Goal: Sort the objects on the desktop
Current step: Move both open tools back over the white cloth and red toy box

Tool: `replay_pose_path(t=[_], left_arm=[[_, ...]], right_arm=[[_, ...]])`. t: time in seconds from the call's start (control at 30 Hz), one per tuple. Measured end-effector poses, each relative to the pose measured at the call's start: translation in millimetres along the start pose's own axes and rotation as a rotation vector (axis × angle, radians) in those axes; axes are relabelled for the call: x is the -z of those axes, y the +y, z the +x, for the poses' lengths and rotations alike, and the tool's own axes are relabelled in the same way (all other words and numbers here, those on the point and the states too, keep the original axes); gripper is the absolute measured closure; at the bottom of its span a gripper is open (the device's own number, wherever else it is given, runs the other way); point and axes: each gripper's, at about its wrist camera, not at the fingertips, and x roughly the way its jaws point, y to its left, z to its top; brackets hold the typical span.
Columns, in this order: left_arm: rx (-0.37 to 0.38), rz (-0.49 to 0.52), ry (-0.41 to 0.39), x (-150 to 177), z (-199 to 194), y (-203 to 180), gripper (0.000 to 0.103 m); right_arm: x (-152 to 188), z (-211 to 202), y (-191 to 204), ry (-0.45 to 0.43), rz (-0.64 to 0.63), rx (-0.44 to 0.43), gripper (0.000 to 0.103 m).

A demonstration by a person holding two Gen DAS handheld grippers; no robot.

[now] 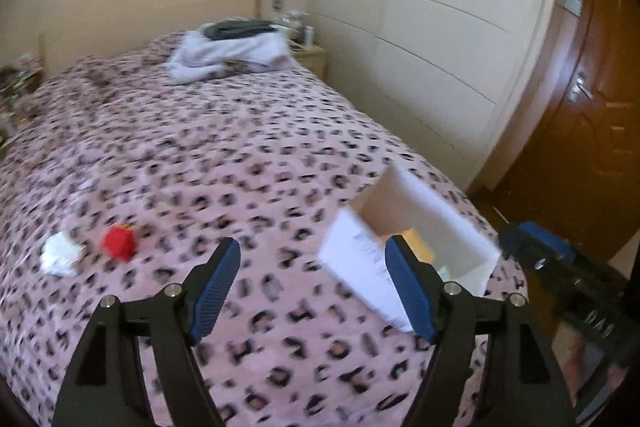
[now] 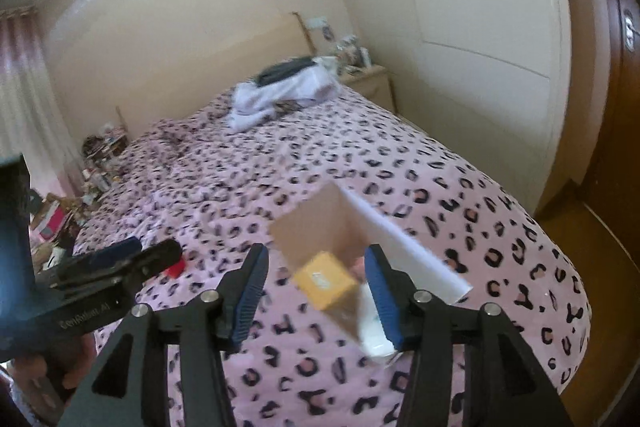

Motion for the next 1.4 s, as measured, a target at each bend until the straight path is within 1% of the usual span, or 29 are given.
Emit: replay_pose_path(t=[0.13,0.27,0.4,0.47,0.53,0.6,0.77,0.9,1.0,1.17,1.4], left_arm=[[-0.083,-0.085,0.009,41.6,-29.5,48.1,0.025],[-0.186,-0.160,0.050,90.0,-50.2,96.8,0.025],[-0.253,-0.234,0.085,131.6,-68.9,133.3,0.025],[-0.288,-0.256,0.097,148.5,-76.3,146.8,0.025],[-0.309,-0.281,0.106,163.9,-84.1,159.4,0.025],[-0.325,-0.307,0.110,176.1,-90.3,174.6,0.025],[-0.368,-0.349,0.100,192.0,-103.2,200.0,0.025],[-0.403,-0.384,0.095,200.2,-111.0,218.2,0.025],[-0.410,-0.403,0.091,202.6,-114.4,228.0,0.025],[-0.419,-0.408,0.093,203.6,-113.5,235.4,0.025],[-0.432,-0.403,0.096,202.9,-108.8,240.2,0.025]], right_arm=[[25.1,-5.4,39.2,0.023,-0.050,-0.050,0.052],[59.7,1.7,77.4,0.076,-0.087,-0.106,0.052],[101.7,15.5,111.4,0.151,-0.097,-0.165,0.052],[121.4,23.0,129.2,0.191,-0.104,-0.184,0.052],[139.9,31.5,149.8,0.233,-0.129,-0.191,0.052],[152.8,36.1,167.7,0.256,-0.151,-0.204,0.052],[174.8,45.4,204.3,0.301,-0.179,-0.264,0.052],[179.9,48.7,230.9,0.311,-0.222,-0.285,0.052],[181.6,49.4,245.6,0.308,-0.247,-0.296,0.052],[183.0,54.0,258.7,0.312,-0.266,-0.302,0.052],[182.1,65.4,267.5,0.318,-0.280,-0.292,0.052]])
